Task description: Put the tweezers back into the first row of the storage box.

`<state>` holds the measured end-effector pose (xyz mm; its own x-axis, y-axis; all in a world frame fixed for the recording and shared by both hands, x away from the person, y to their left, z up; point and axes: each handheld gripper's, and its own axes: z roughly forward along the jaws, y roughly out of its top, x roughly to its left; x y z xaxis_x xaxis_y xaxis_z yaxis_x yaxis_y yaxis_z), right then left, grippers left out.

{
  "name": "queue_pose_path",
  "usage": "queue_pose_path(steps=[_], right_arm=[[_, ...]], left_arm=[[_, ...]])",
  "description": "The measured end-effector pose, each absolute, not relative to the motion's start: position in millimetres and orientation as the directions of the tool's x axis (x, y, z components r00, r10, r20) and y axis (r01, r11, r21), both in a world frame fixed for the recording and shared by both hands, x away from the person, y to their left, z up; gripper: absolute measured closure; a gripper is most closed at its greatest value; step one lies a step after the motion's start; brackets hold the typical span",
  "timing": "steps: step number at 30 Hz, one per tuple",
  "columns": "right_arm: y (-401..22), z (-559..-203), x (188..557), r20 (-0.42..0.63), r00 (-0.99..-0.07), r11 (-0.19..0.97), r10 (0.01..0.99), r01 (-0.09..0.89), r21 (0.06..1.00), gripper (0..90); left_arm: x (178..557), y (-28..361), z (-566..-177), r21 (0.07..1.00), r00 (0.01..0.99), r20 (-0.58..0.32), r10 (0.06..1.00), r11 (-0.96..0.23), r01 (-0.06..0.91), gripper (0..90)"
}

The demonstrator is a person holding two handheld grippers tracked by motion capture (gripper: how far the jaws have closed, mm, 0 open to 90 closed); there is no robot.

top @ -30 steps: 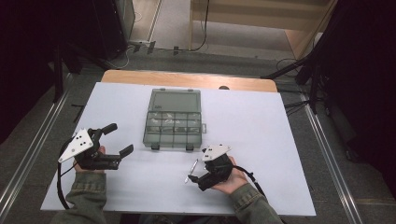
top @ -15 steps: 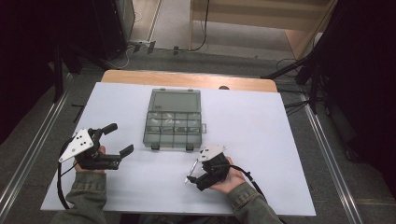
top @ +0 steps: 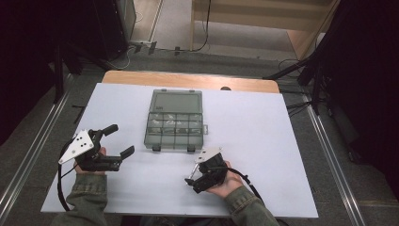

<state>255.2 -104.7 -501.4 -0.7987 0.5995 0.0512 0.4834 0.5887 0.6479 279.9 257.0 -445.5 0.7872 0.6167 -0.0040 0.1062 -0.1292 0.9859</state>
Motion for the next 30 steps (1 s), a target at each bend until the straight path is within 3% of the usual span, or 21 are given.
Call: queue_pose_path(steps=[11, 18, 30], right_arm=[[-102.6, -502.2, 254.9, 0.086, -0.727, 0.533, 0.681, 0.573, 0.623, 6.4], [-99.6, -500.3, 255.4, 0.13, -0.639, 0.464, 0.759, 0.669, 0.581, 13.7], [-96.0, -499.7, 258.1, 0.157, -0.559, 0.396, 0.814, 0.733, 0.553, 28.0]], left_arm=[[279.9, 256.8, -445.5, 0.986, 0.788, -0.005, 0.616, -0.128, 0.106, 5.7], [280.1, 256.7, -445.6, 0.986, 0.788, -0.004, 0.616, -0.13, 0.106, 5.7], [280.1, 256.8, -445.5, 0.986, 0.788, -0.003, 0.616, -0.128, 0.104, 5.8]])
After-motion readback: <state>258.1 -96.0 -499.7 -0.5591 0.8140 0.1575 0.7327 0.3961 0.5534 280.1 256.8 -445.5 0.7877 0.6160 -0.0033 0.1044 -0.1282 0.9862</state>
